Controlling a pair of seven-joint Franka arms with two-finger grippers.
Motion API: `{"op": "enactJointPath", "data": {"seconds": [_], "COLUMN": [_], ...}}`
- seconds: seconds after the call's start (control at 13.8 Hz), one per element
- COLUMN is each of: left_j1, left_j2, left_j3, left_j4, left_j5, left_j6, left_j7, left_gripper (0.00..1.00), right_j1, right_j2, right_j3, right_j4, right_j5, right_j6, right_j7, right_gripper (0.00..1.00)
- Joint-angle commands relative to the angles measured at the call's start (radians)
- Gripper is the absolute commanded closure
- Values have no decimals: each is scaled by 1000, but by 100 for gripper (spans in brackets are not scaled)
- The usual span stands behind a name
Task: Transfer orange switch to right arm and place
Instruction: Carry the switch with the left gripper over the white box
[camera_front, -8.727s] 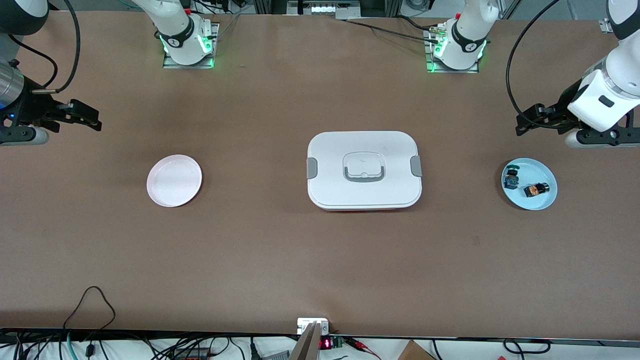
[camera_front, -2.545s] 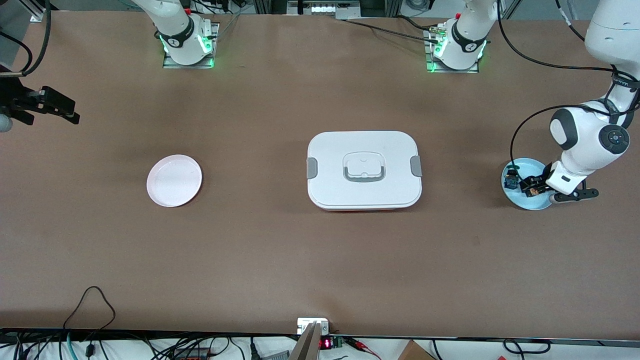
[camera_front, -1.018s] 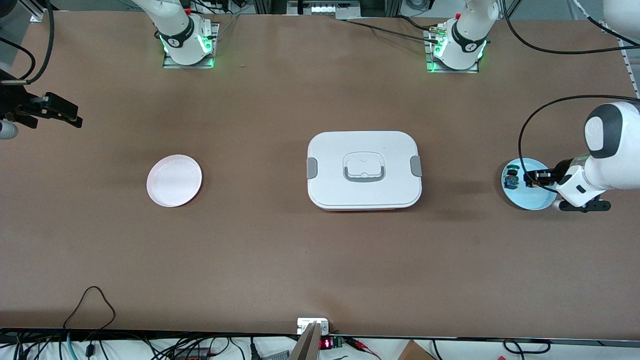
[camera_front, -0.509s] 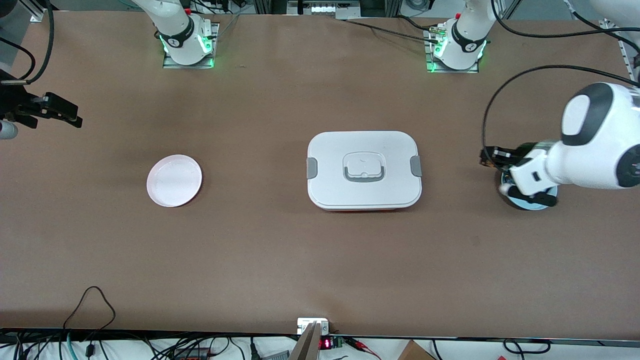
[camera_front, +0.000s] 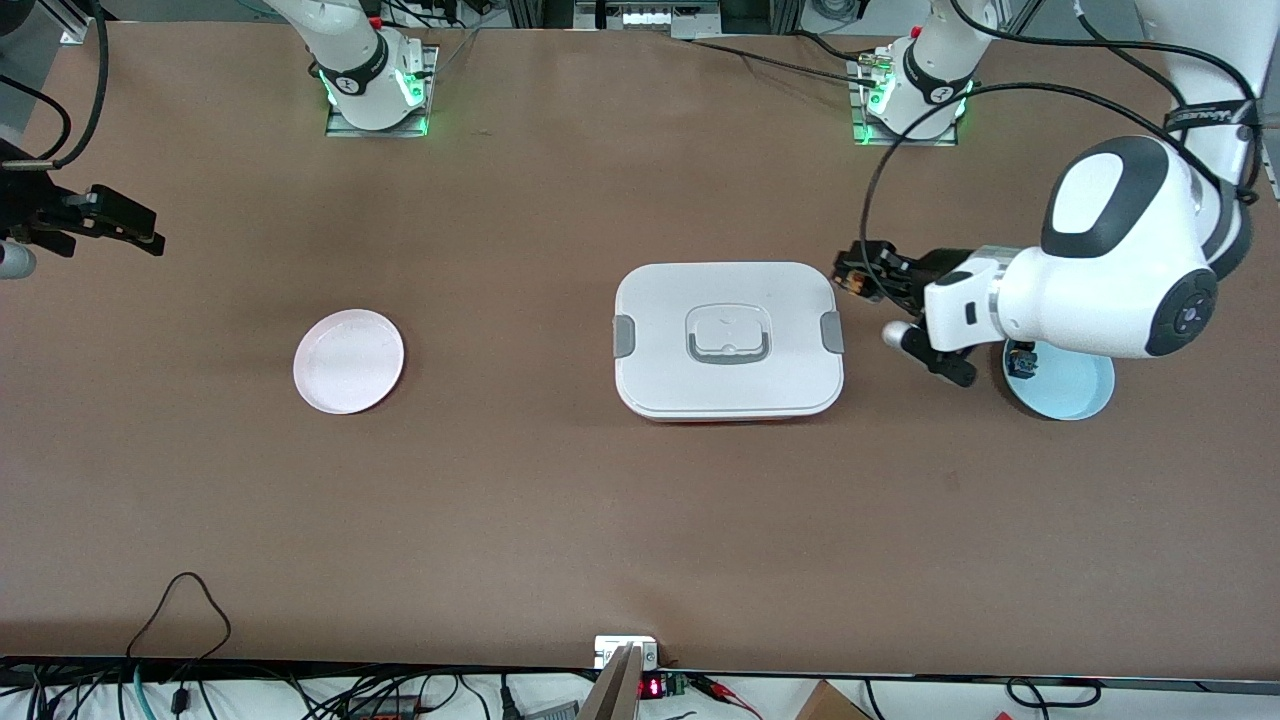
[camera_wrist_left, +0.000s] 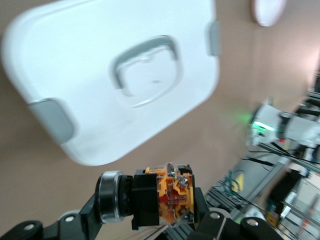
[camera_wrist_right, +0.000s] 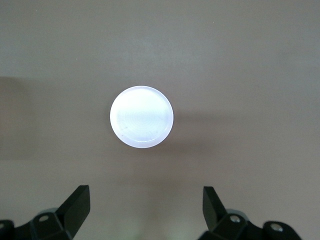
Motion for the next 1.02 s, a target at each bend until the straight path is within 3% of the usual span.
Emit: {"op": "enactJointPath", "data": {"seconds": [0.0, 0.15, 0.36, 0.44, 0.65, 0.95], "left_j1": [-35, -45, -88, -90, -95, -93], "left_j2": [15, 29, 26, 24, 29, 29], "left_j3": [-26, -35, -42, -77, -179, -277], "left_j4": [25, 14, -17, -38, -72, -110], "left_j5": [-132, -269, -335, -375, -442, -518], "left_j6": [65, 152, 242, 298, 568, 811], "left_j7": [141, 332, 656, 765, 1020, 1195], "left_gripper": [100, 100, 100, 100, 100, 100], "right_j1": [-8, -8, -8, -8, -8, -5], "right_j2": [8, 21, 21, 21, 32, 38], "right_j3": [6, 6, 6, 6, 4, 6], "right_j4": [12, 12, 10, 5, 5, 1], "right_j5": [-6, 2, 11, 40, 181, 391], "right_j6": [-16, -15, -20, -23, -62, -91], "right_j7": [-3, -6, -28, -29, -28, -29], "right_gripper": [0, 0, 0, 0, 0, 0]}}
